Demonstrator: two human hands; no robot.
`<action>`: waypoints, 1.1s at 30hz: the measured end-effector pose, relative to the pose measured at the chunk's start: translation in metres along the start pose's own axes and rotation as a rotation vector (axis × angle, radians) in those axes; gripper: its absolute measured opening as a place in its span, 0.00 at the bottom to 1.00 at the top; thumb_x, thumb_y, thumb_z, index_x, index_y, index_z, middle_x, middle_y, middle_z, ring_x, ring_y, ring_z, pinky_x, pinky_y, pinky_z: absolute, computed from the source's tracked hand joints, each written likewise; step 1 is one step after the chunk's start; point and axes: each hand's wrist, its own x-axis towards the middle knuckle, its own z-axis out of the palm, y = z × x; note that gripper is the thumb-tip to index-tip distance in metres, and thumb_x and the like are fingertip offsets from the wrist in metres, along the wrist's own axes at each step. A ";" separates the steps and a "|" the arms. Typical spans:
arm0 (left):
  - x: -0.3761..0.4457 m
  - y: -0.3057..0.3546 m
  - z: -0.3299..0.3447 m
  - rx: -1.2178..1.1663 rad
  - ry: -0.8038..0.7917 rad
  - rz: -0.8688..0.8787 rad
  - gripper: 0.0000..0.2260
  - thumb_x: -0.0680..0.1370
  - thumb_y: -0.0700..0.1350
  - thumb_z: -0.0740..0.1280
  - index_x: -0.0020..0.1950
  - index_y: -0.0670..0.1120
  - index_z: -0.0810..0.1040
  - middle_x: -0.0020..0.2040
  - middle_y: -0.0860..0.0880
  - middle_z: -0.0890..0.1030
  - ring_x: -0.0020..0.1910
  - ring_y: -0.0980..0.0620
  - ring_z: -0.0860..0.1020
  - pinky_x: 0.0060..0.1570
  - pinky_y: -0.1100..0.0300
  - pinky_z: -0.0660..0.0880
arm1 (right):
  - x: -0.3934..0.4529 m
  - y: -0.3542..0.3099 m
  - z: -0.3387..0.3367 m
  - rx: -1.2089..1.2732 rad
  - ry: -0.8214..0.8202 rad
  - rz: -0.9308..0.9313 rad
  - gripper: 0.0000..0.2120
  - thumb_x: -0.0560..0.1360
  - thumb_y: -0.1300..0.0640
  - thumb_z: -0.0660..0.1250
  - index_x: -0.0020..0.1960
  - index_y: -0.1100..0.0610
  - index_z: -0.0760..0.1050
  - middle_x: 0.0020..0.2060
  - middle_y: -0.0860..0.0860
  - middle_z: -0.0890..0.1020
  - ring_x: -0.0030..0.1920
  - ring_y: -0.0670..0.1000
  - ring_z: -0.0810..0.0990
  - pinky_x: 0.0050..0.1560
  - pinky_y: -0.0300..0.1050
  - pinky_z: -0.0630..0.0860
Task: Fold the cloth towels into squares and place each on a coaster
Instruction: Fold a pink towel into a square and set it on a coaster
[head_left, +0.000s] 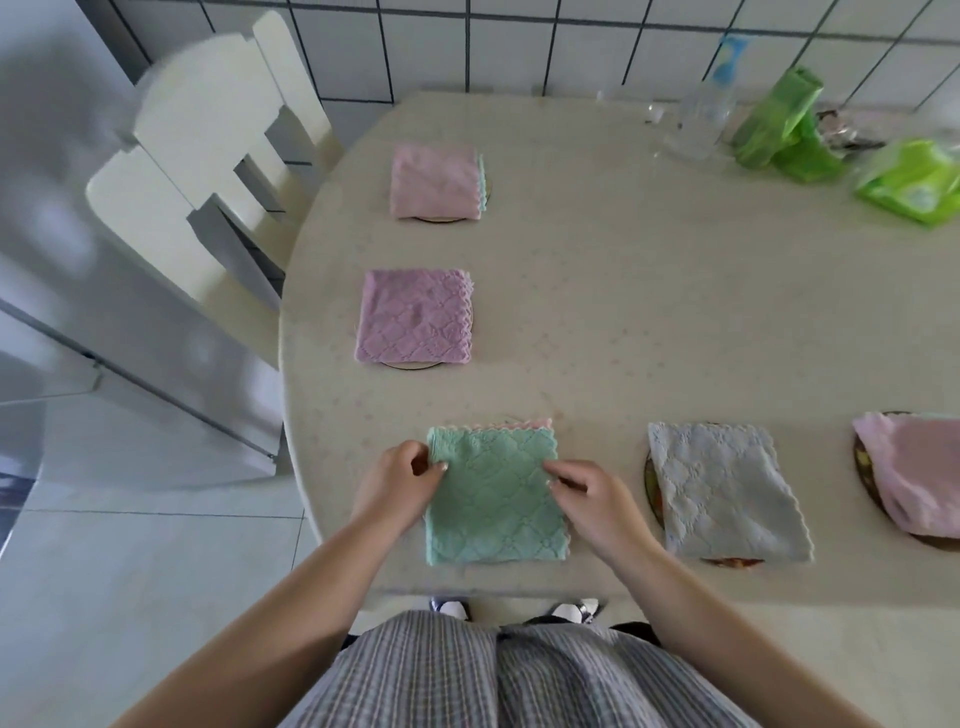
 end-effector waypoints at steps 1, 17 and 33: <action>0.000 0.001 -0.001 -0.011 -0.001 0.006 0.06 0.74 0.48 0.67 0.40 0.49 0.73 0.39 0.47 0.78 0.40 0.46 0.77 0.43 0.51 0.74 | 0.000 0.000 0.001 0.006 0.011 -0.005 0.15 0.77 0.58 0.63 0.63 0.54 0.75 0.60 0.46 0.78 0.56 0.44 0.76 0.57 0.38 0.70; 0.002 0.011 -0.017 -0.150 -0.102 -0.047 0.07 0.77 0.47 0.65 0.50 0.45 0.75 0.43 0.51 0.77 0.42 0.53 0.75 0.37 0.63 0.69 | 0.009 0.000 0.004 0.016 0.031 0.035 0.15 0.77 0.59 0.61 0.63 0.52 0.75 0.60 0.47 0.77 0.58 0.45 0.75 0.59 0.42 0.71; 0.051 -0.002 -0.083 -0.360 0.222 -0.133 0.03 0.76 0.45 0.65 0.48 0.49 0.76 0.41 0.53 0.76 0.43 0.52 0.75 0.40 0.60 0.70 | 0.066 -0.053 0.012 -0.063 0.070 -0.117 0.13 0.77 0.57 0.62 0.60 0.53 0.77 0.60 0.47 0.78 0.57 0.43 0.75 0.53 0.35 0.66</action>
